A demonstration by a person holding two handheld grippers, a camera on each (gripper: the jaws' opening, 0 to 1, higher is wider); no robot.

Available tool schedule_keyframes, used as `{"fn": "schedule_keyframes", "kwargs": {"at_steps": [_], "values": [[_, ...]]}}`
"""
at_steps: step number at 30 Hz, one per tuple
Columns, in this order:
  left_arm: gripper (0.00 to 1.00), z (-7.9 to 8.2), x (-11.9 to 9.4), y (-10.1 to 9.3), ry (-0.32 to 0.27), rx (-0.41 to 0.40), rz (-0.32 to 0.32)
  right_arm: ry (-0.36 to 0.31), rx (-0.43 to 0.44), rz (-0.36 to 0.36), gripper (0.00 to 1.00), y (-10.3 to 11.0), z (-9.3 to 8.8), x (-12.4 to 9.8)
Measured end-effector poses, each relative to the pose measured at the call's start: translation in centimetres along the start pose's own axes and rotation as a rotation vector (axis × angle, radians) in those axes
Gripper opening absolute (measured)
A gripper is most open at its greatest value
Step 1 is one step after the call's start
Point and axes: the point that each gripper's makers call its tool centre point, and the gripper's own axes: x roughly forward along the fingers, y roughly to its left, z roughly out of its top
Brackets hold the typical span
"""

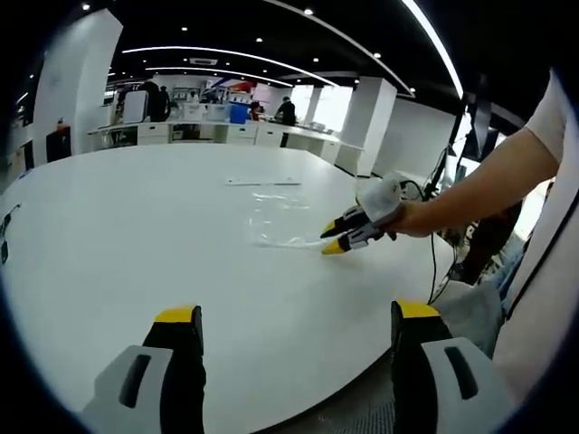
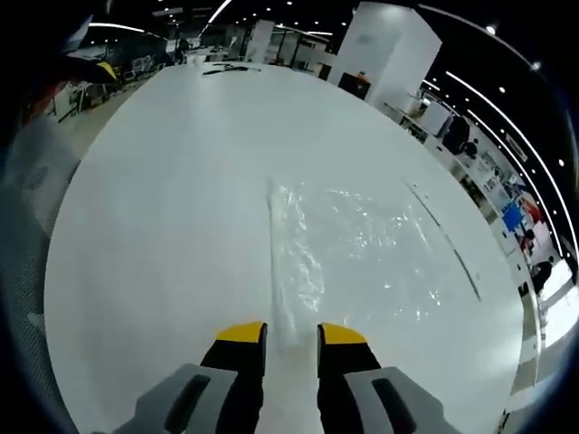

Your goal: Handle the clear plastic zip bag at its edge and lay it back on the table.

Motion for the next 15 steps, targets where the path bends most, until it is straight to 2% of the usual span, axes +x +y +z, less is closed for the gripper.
{"fn": "schedule_keyframes", "kwargs": {"at_steps": [15], "values": [[0.84,0.25,0.01,-0.51,0.002,0.001,-0.001,0.022,0.034,0.034,0.04,-0.09,-0.52,0.55]]}}
